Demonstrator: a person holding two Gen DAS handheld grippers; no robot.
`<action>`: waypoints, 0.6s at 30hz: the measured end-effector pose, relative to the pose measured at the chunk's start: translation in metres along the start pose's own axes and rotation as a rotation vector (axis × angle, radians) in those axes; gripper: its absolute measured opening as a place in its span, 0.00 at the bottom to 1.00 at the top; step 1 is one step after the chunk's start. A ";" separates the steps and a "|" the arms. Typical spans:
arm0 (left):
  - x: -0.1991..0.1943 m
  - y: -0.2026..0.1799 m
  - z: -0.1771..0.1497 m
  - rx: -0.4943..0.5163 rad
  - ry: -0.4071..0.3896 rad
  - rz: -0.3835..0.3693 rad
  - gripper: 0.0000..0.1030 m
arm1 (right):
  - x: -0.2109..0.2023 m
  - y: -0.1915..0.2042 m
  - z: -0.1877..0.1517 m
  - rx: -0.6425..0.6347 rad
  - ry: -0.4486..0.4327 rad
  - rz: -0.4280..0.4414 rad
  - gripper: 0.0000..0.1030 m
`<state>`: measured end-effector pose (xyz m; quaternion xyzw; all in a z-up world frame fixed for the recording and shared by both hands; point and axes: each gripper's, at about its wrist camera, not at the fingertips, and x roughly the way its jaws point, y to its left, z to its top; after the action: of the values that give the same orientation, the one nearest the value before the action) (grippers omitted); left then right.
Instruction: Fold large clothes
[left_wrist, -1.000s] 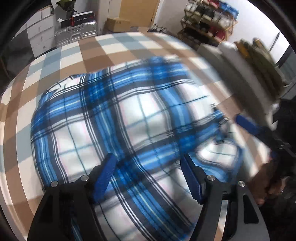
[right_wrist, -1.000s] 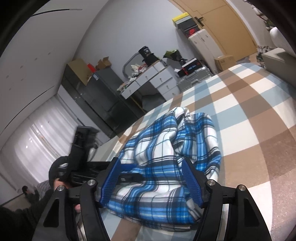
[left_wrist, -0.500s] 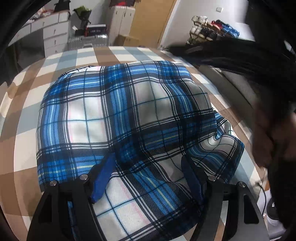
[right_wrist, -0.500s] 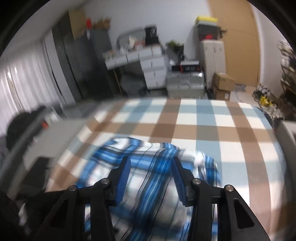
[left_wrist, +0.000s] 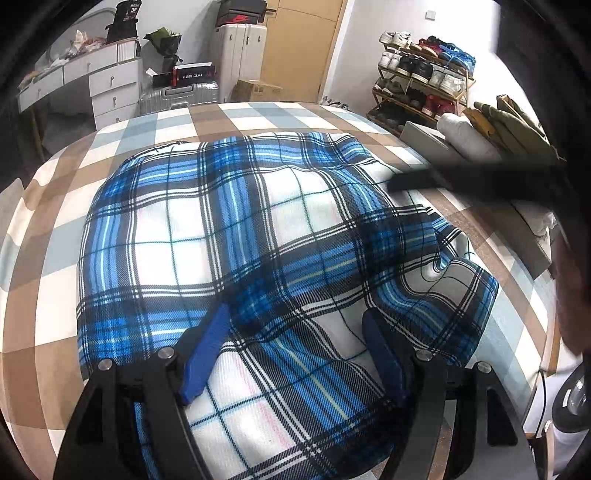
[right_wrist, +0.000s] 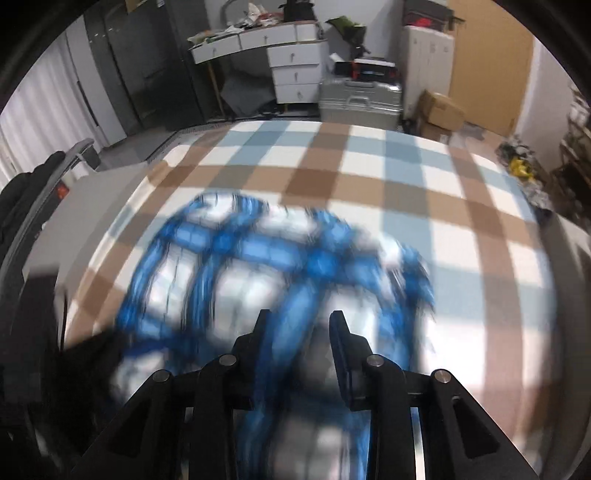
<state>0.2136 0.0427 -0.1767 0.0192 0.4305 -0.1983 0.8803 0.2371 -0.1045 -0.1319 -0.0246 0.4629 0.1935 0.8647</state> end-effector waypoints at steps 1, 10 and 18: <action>0.000 -0.001 0.000 0.003 -0.001 0.005 0.67 | 0.001 -0.003 -0.006 0.024 0.014 0.018 0.31; -0.016 -0.008 0.002 0.022 0.045 0.027 0.72 | 0.029 0.012 -0.060 -0.015 0.008 -0.101 0.39; -0.039 0.008 -0.038 -0.001 0.049 -0.096 0.71 | 0.019 -0.005 -0.070 0.082 -0.026 0.023 0.40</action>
<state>0.1666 0.0707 -0.1718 0.0030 0.4522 -0.2399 0.8590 0.1933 -0.1190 -0.1874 0.0185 0.4592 0.1845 0.8688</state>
